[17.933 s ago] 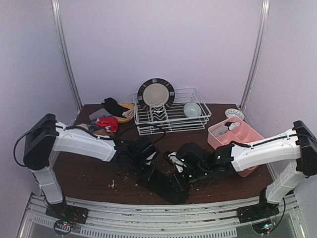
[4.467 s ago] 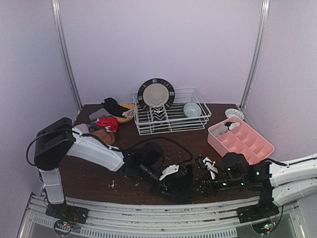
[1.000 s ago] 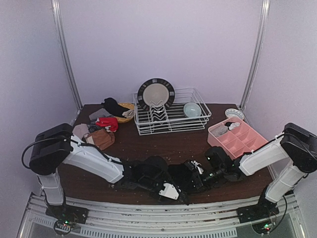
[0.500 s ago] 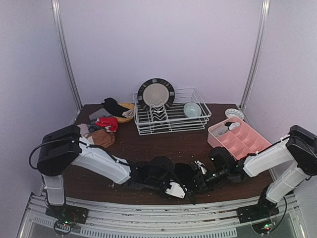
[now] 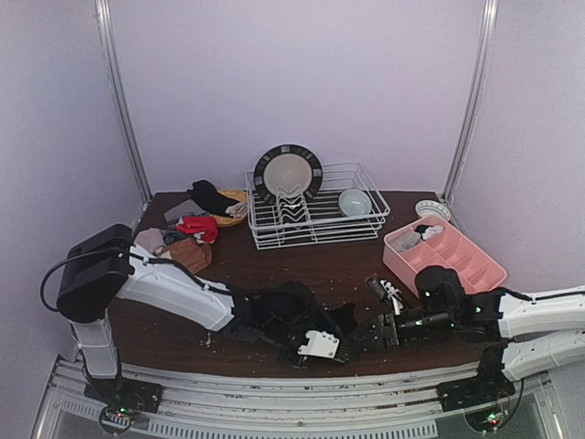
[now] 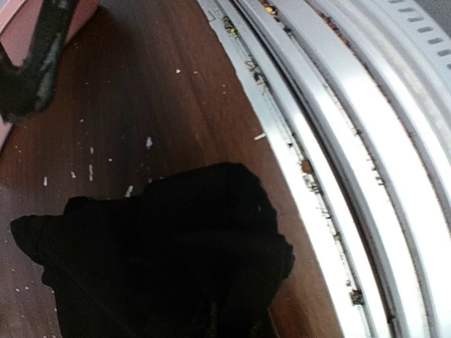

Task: Roll the underwear
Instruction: Roll the underwear at the center of the board.

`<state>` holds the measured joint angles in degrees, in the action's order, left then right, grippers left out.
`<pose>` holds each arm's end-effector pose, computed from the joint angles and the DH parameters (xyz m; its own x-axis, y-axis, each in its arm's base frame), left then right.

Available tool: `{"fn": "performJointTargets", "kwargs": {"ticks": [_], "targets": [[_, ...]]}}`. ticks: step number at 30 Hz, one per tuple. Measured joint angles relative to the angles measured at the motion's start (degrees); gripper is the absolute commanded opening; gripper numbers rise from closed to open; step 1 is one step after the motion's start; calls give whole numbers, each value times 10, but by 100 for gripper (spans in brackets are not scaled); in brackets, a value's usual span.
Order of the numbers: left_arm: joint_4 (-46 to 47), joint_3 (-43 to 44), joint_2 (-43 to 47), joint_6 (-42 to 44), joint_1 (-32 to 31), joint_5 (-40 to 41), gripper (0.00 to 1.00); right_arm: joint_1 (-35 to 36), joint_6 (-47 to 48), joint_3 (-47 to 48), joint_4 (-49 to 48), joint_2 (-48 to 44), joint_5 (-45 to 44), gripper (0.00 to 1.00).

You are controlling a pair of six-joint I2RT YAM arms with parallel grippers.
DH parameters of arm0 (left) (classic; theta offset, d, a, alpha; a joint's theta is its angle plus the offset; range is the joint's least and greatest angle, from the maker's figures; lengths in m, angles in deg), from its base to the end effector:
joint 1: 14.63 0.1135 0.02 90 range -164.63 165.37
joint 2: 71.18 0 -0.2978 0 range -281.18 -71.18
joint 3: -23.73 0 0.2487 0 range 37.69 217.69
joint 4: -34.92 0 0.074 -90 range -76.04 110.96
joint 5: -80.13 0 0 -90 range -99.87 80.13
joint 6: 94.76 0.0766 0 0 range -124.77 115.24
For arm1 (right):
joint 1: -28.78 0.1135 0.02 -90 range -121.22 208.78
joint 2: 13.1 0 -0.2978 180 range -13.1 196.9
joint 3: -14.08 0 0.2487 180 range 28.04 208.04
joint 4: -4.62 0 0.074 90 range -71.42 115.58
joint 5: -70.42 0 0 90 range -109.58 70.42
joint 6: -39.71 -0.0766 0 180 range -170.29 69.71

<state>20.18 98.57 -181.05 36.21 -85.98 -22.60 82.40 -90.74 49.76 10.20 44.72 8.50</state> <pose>0.1186 -0.4042 0.1373 0.4515 0.6623 -0.5980 0.8923 -0.3406 0.2964 0.0997 0.1962 0.2060 -0.8312 -0.1631 -0.5316 -0.5496 0.3859 0.7409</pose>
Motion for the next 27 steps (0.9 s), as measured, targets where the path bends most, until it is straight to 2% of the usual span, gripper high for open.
{"fn": "performJointTargets", "kwargs": {"ticks": [5, 11, 18, 27], "targets": [[-64, 14, 6, -56, 1, -72, 0, 53, 40, -24, 24, -63, -122, 45], [-120, 38, -8, -122, 27, -179, 0, 120, 91, -59, 22, -74, -228, 45], [-175, 86, -46, -180, 72, -279, 0, 165, 139, -60, 4, -70, -277, 44], [-317, 234, -162, -202, 102, -389, 0, 200, 187, -41, -4, 4, -278, 43]]}}
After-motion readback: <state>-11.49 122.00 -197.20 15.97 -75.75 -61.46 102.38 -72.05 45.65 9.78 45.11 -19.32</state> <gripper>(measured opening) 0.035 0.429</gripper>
